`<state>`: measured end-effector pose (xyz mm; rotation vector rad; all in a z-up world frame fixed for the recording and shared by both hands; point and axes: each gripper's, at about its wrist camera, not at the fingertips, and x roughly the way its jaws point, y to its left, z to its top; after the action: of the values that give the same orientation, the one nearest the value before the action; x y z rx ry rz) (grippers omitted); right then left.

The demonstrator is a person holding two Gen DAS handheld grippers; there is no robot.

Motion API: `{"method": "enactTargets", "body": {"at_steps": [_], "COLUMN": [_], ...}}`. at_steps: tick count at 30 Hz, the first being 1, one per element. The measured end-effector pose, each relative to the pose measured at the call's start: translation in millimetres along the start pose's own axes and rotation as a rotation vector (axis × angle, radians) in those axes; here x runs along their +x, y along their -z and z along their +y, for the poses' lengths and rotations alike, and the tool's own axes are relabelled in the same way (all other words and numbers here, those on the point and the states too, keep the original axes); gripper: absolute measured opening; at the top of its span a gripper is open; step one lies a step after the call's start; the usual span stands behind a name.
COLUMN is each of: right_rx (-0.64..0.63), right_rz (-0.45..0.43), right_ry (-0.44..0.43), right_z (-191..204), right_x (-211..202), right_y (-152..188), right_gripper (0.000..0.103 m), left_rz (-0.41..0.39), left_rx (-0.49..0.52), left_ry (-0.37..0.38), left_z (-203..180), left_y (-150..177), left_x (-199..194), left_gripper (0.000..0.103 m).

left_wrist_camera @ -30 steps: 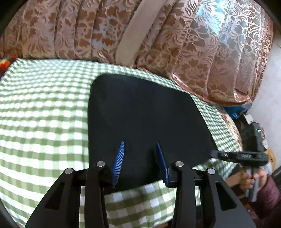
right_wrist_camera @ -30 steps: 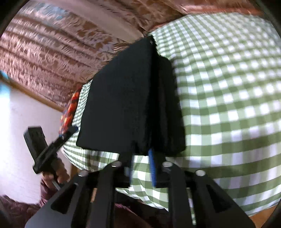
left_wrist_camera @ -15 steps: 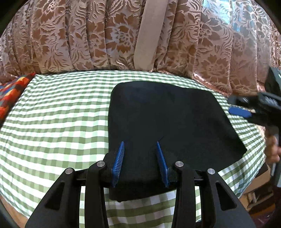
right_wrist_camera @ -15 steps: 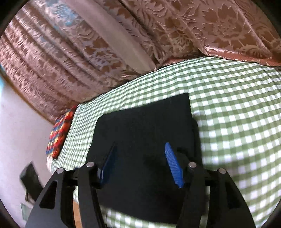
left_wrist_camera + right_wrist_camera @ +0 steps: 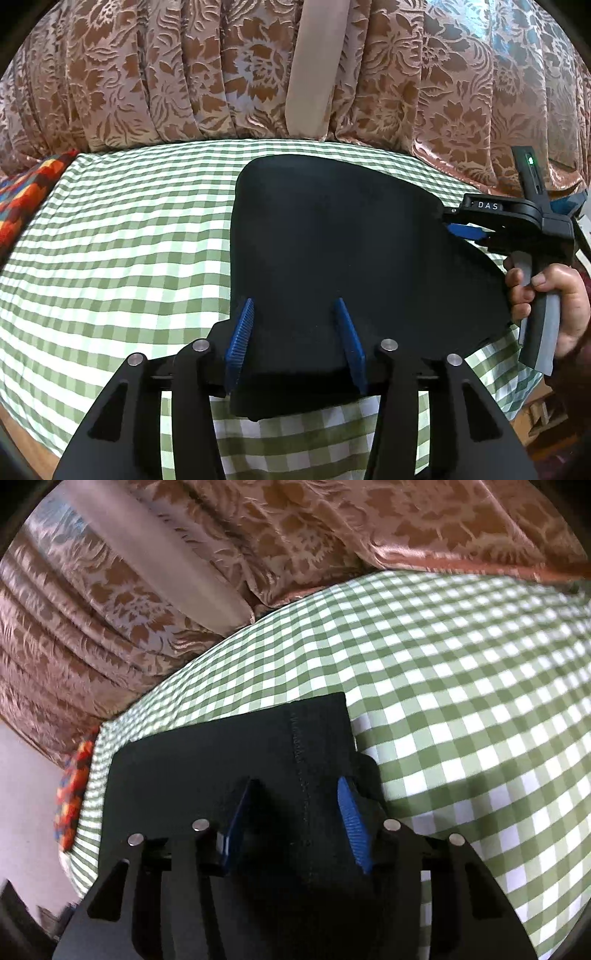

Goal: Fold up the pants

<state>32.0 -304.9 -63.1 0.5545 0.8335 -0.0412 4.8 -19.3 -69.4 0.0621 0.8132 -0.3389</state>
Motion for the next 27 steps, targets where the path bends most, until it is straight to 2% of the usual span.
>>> {"method": "enactTargets", "body": {"at_steps": [6, 9, 11, 13, 17, 19, 27], "right_rx": [0.009, 0.015, 0.008, 0.007, 0.017, 0.021, 0.018], "right_rz": [-0.026, -0.022, -0.02, -0.018, -0.005, 0.004, 0.087], "right_ry": [-0.028, -0.044, -0.054, -0.054, -0.069, -0.083, -0.196], "right_z": [-2, 0, 2, 3, 1, -2, -18], "right_x": [-5, -12, -19, -24, -36, -42, -60], "right_y": [4, 2, 1, 2, 7, 10, 26], "right_gripper": [0.047, 0.048, 0.061, 0.068, 0.072, 0.074, 0.08], "left_rz": [-0.006, -0.011, -0.019, -0.027, -0.035, -0.048, -0.074], "left_rx": [-0.008, -0.007, -0.012, -0.018, -0.02, -0.026, -0.052], "left_ry": [-0.007, -0.034, -0.046, -0.056, -0.076, -0.077, -0.068], "left_z": [-2, -2, 0, 4, 8, 12, 35], "left_y": [2, 2, 1, 0, 0, -1, -15], "left_x": [0, -3, -7, -11, -17, -21, -30], "left_gripper": [0.046, 0.051, 0.055, 0.061, 0.062, 0.069, 0.069]}}
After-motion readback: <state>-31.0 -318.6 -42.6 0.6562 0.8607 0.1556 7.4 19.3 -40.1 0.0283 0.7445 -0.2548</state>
